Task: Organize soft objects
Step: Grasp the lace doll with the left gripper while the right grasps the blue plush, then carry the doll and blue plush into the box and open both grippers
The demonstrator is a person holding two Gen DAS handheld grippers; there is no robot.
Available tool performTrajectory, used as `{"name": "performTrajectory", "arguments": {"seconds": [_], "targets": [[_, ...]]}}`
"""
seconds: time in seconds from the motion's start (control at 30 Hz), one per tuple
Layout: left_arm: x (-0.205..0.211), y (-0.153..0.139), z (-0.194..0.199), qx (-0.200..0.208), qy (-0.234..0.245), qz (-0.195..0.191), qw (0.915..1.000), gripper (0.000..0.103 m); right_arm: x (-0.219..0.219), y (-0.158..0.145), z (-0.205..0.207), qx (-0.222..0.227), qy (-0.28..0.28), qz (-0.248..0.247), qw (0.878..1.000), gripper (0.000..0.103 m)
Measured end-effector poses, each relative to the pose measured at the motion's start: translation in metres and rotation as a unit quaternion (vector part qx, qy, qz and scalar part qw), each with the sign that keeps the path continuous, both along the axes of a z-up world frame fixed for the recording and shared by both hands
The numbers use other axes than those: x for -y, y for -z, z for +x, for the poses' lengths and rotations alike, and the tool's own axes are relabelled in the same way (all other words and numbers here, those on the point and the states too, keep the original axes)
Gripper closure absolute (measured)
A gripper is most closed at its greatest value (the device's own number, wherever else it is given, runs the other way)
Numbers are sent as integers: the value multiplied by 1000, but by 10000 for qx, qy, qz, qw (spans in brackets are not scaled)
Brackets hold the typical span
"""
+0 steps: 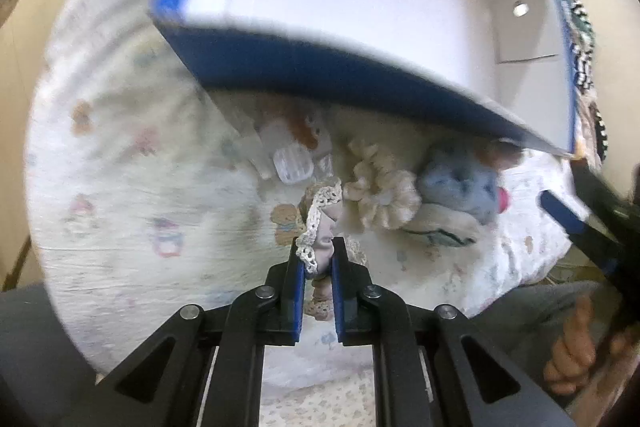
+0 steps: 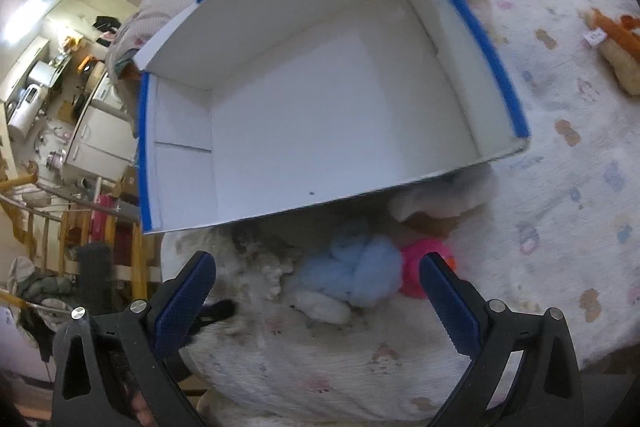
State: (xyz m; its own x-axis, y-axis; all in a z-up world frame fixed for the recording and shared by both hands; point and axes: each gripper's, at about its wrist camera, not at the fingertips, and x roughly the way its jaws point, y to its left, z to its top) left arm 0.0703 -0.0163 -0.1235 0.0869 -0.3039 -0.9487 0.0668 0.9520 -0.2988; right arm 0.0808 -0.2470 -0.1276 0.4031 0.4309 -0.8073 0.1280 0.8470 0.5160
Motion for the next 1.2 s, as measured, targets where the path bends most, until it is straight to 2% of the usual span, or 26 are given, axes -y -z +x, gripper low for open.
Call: {"name": "performTrajectory", "arguments": {"seconds": [0.07, 0.17, 0.23, 0.3, 0.47, 0.73, 0.77, 0.83, 0.87, 0.9, 1.07, 1.2], "targets": [[-10, -16, 0, 245, -20, 51, 9997, 92, 6, 5, -2, -150, 94, 57, 9998, 0], [-23, -28, -1, 444, -24, 194, 9988, 92, 13, 16, -3, -460, 154, 650, 9967, 19], [-31, -28, 0, 492, -57, 310, 9983, 92, 14, 24, -4, -620, 72, 1028, 9927, 19], [-38, -24, 0, 540, -142, 511, 9971, 92, 8, 31, -3, -753, 29, 980, 9923, 19], [-55, 0, 9, 121, -577, 95, 9982, 92, -8, 47, 1, -1144, -19, 946, 9889, 19], [-54, -14, 14, 406, -716, 39, 9966, 92, -12, 74, 14, -1480, 363, 833, 9848, 19], [-54, -12, 15, 412, -739, 40, 9964, 92, -13, 77, 15, -1487, 417, 834, 9845, 23], [-57, -12, 16, 404, -787, 34, 9961, 92, -18, 80, 16, -1486, 408, 735, 9853, 40], [-59, -11, 15, 392, -808, 14, 9960, 92, -20, 80, 16, -1465, 379, 622, 9865, 56], [-59, -11, 16, 385, -818, -1, 9959, 92, -22, 80, 15, -1441, 357, 540, 9874, 63], [-62, -14, 15, 463, -847, -3, 9953, 92, -25, 62, 8, -1108, 143, 250, 9934, 77], [-63, -14, 15, 476, -876, 54, 9950, 92, -27, 41, -7, -821, 56, 323, 9961, 78]]}}
